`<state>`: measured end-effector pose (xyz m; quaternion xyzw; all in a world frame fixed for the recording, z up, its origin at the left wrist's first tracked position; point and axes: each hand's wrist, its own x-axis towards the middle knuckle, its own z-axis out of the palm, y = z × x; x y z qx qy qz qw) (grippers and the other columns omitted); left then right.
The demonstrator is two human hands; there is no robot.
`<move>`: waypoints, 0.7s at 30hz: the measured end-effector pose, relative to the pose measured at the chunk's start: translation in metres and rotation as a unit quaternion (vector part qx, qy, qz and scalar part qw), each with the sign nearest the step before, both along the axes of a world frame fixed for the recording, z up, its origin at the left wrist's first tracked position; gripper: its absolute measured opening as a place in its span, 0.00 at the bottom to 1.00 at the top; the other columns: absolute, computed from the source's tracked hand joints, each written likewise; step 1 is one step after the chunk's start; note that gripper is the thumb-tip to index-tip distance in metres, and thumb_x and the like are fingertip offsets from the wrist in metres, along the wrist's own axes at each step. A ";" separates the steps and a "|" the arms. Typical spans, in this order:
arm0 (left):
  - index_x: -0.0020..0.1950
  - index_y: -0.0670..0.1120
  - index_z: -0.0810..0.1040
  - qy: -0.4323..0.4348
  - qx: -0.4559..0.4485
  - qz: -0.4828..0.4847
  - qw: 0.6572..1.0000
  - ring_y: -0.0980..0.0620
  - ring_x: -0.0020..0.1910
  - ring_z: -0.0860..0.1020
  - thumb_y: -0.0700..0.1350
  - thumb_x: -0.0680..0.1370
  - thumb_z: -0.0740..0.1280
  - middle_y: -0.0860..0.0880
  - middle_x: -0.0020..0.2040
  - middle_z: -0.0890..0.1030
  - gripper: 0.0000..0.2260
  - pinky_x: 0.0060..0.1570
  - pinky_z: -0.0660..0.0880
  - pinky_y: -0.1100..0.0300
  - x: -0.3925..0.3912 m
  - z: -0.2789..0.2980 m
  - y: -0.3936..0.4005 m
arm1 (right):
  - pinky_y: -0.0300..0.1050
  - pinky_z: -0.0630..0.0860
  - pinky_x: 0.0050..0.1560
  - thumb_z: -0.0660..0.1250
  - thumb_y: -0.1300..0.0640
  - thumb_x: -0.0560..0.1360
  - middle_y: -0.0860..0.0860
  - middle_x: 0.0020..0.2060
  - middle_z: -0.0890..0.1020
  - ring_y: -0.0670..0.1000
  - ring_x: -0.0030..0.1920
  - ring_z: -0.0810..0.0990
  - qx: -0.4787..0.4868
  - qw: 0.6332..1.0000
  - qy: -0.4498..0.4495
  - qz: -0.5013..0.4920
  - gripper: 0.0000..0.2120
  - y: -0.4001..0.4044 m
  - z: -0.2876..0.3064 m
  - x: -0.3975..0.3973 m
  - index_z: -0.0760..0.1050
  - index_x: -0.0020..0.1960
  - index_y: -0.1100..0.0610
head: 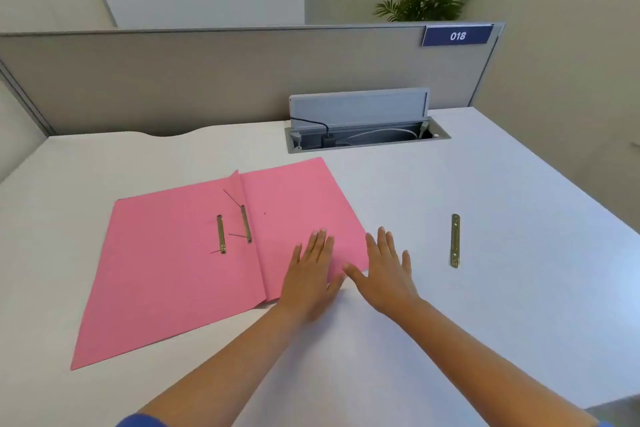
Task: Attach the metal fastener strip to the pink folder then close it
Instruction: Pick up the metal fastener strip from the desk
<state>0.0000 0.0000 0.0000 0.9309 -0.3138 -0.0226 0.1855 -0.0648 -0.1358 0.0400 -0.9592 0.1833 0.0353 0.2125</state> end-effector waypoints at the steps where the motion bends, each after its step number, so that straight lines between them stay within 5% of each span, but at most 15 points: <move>1: 0.76 0.48 0.42 -0.008 0.007 -0.004 1.000 0.54 0.76 0.39 0.58 0.79 0.50 0.50 0.78 0.43 0.30 0.72 0.36 0.54 -0.001 -0.001 -0.003 | 0.58 0.41 0.75 0.52 0.37 0.77 0.54 0.78 0.43 0.52 0.77 0.39 -0.005 1.000 0.003 -0.004 0.38 -0.004 -0.001 -0.003 0.44 0.77 0.55; 7: 0.76 0.47 0.43 -0.004 0.038 -0.029 0.999 0.51 0.77 0.41 0.58 0.79 0.49 0.49 0.78 0.44 0.30 0.73 0.37 0.52 -0.003 -0.008 -0.026 | 0.57 0.44 0.75 0.54 0.38 0.77 0.53 0.78 0.46 0.51 0.78 0.41 0.008 0.999 -0.013 -0.041 0.35 -0.027 -0.010 -0.015 0.49 0.77 0.53; 12: 0.76 0.47 0.46 0.005 0.064 -0.026 0.998 0.52 0.77 0.42 0.58 0.79 0.48 0.49 0.78 0.46 0.29 0.73 0.37 0.49 -0.006 -0.019 -0.039 | 0.55 0.56 0.73 0.59 0.42 0.76 0.54 0.77 0.56 0.54 0.77 0.53 0.005 0.991 -0.033 -0.126 0.31 -0.063 -0.009 -0.024 0.57 0.75 0.54; 17: 0.76 0.48 0.49 0.006 0.049 -0.025 0.999 0.53 0.77 0.44 0.59 0.78 0.49 0.50 0.78 0.48 0.29 0.73 0.38 0.49 -0.005 -0.022 -0.040 | 0.54 0.66 0.64 0.62 0.47 0.75 0.56 0.66 0.70 0.58 0.67 0.66 -0.016 0.965 -0.031 -0.261 0.26 -0.116 0.001 -0.021 0.65 0.70 0.58; 21: 0.76 0.49 0.51 -0.001 0.036 -0.023 0.999 0.53 0.77 0.46 0.59 0.78 0.50 0.51 0.78 0.50 0.29 0.74 0.39 0.49 -0.004 -0.024 -0.036 | 0.53 0.67 0.59 0.62 0.46 0.74 0.58 0.61 0.73 0.59 0.63 0.69 -0.017 0.949 0.018 -0.315 0.21 -0.147 0.003 -0.015 0.72 0.60 0.61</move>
